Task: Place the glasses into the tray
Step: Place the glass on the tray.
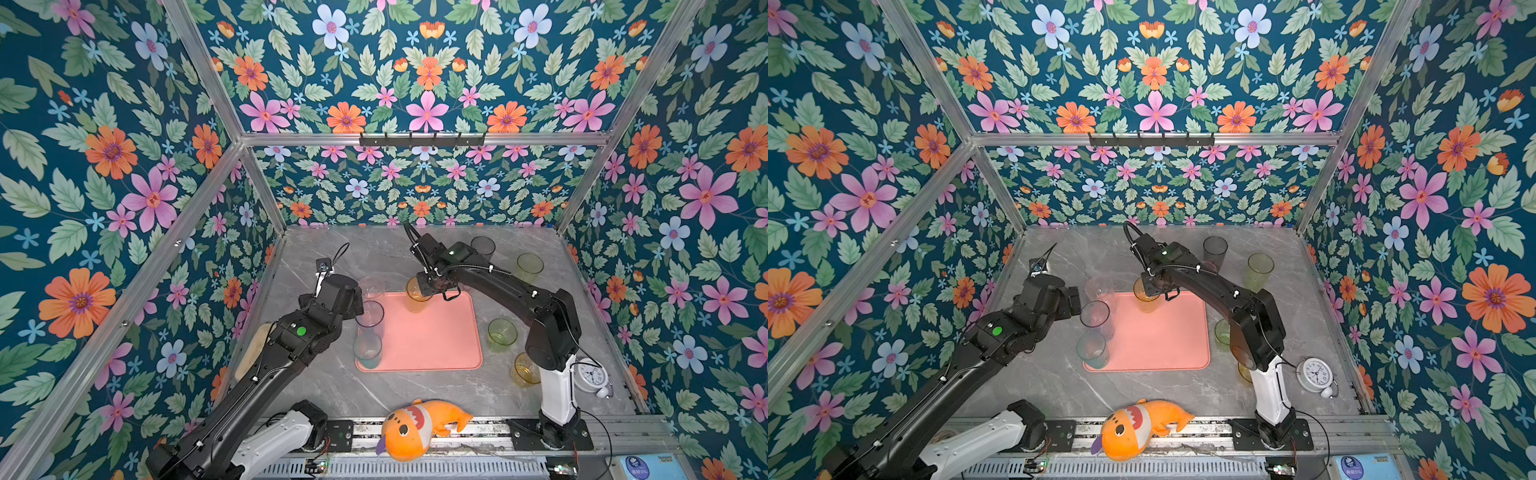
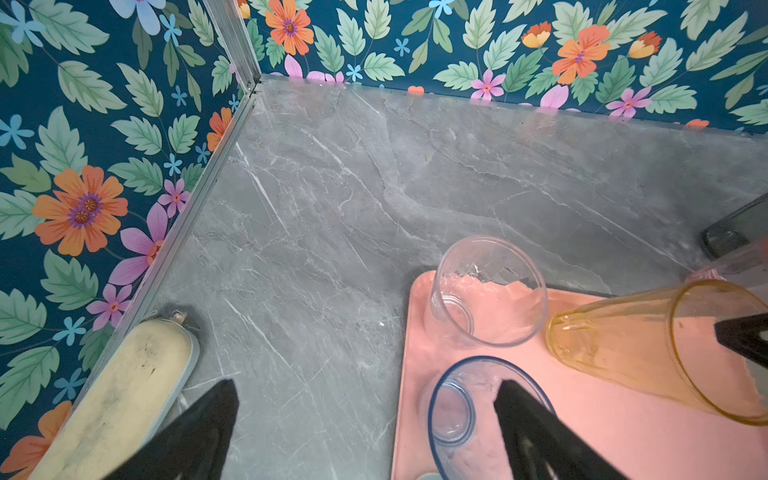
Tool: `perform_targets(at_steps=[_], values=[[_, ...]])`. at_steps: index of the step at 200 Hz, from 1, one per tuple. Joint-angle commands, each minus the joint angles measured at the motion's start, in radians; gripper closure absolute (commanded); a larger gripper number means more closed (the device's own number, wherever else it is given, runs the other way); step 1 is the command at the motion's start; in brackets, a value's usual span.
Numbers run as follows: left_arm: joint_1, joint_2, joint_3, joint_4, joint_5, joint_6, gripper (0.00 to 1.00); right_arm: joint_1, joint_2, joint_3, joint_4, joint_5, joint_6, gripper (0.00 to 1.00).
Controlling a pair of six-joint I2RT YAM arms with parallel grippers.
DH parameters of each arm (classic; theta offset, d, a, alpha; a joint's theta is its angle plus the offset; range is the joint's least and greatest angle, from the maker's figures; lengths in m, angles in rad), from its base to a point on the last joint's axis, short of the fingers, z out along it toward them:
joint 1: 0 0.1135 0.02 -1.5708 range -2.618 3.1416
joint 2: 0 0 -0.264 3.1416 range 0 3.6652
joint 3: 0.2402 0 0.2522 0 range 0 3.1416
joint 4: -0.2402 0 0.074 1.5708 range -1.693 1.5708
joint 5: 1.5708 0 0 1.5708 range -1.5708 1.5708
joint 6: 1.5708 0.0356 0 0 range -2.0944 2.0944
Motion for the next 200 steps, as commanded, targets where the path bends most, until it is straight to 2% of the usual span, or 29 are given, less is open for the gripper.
perform_targets(at_steps=[1,127,179,200], values=[[0.000,0.002,0.001,0.003,-0.012,0.000,0.01,0.003,0.003,0.009,-0.014,0.029,0.012,1.00],[0.001,-0.014,-0.002,-0.009,-0.006,0.000,0.02,0.001,0.041,0.025,0.000,0.044,0.012,0.99],[0.000,-0.015,-0.004,-0.012,0.000,-0.002,0.03,0.002,0.042,0.026,0.000,0.051,0.018,0.88],[0.000,-0.022,-0.005,-0.015,-0.001,-0.002,0.03,0.001,0.041,0.029,-0.001,0.059,0.025,0.78]])
